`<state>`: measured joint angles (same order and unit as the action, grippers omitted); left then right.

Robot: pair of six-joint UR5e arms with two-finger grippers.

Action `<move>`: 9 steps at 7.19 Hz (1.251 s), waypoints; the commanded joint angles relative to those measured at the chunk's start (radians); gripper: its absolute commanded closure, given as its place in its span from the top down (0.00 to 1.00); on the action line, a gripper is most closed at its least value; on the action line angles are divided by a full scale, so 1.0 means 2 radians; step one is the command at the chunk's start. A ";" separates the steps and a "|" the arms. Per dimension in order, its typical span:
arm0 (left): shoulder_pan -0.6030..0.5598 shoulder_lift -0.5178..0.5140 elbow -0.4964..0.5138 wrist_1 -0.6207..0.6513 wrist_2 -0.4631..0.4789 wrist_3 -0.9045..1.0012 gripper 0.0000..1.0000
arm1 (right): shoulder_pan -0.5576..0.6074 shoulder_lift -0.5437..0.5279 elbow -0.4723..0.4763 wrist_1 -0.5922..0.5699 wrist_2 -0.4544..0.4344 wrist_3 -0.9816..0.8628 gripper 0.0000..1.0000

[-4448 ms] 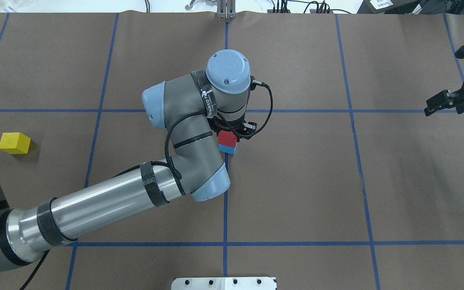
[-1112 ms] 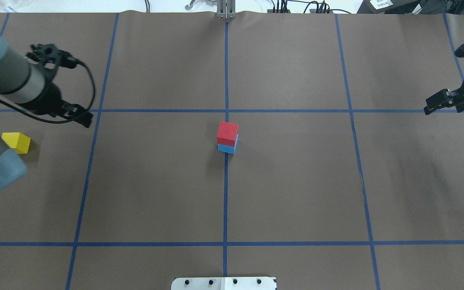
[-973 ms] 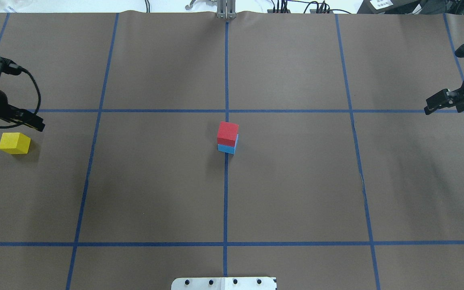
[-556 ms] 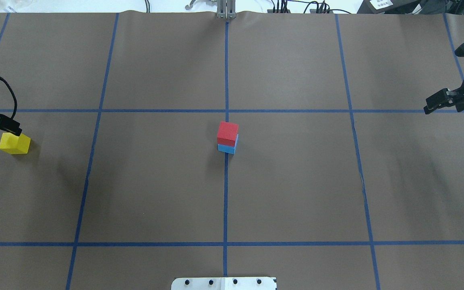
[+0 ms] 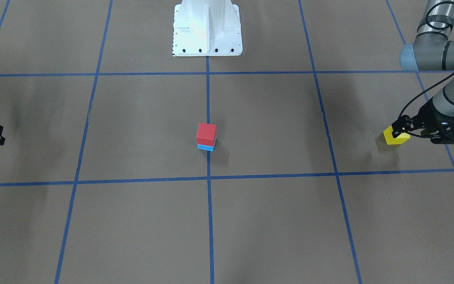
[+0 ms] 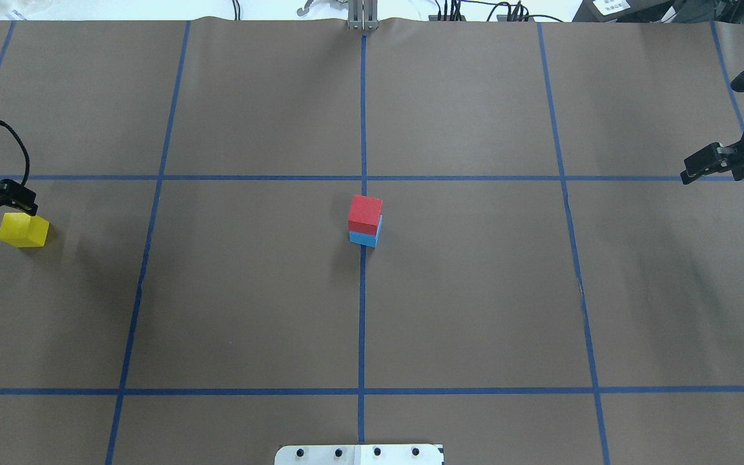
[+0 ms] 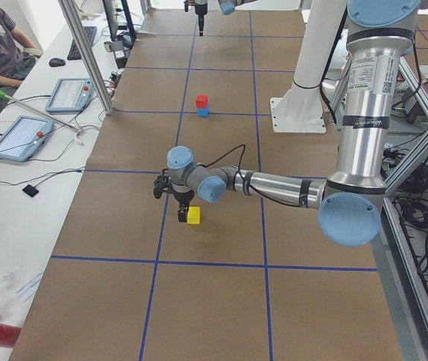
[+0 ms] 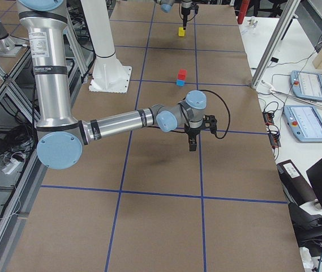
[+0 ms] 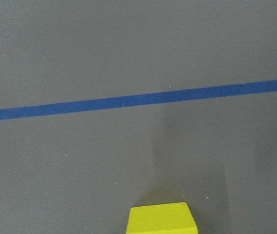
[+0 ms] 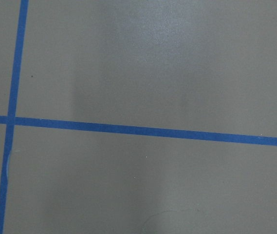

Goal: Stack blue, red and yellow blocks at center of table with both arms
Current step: 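Grasp the yellow cube with the left gripper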

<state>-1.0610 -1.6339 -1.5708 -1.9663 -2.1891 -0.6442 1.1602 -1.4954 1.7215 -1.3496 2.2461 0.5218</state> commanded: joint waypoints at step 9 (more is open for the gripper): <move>0.028 -0.012 0.039 -0.038 -0.010 -0.065 0.99 | 0.000 0.000 0.002 0.001 0.001 0.001 1.00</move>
<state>-1.0396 -1.6544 -1.4888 -2.0377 -2.2077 -0.7322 1.1598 -1.4946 1.7265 -1.3484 2.2473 0.5259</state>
